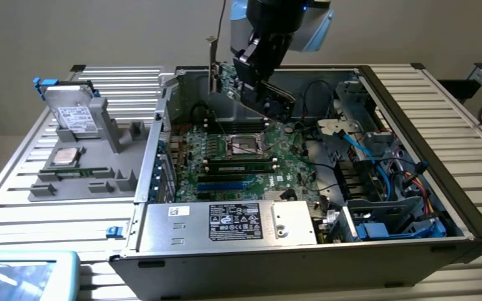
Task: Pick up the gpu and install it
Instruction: 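Insert the gpu into the slot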
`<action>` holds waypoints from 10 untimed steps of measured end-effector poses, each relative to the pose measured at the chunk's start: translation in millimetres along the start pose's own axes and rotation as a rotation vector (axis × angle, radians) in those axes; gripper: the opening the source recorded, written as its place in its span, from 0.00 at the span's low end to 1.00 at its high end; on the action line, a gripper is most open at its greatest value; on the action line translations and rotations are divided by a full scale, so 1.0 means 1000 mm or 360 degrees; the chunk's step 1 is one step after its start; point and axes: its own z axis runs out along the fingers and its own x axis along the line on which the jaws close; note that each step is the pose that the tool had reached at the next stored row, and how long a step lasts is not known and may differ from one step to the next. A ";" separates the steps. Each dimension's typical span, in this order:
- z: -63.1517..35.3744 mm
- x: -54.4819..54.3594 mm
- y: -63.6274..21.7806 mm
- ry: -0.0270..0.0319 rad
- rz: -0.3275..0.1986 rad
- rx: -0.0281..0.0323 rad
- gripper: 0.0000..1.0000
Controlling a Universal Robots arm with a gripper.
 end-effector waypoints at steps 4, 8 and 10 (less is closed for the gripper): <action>0.0001 0.000 0.0000 0.00132 -0.0114 0.00068 0.28; 0.0002 0.000 -0.0001 0.00118 -0.0231 0.00348 0.28; 0.0003 0.000 -0.0001 0.00057 -0.0283 0.00556 0.28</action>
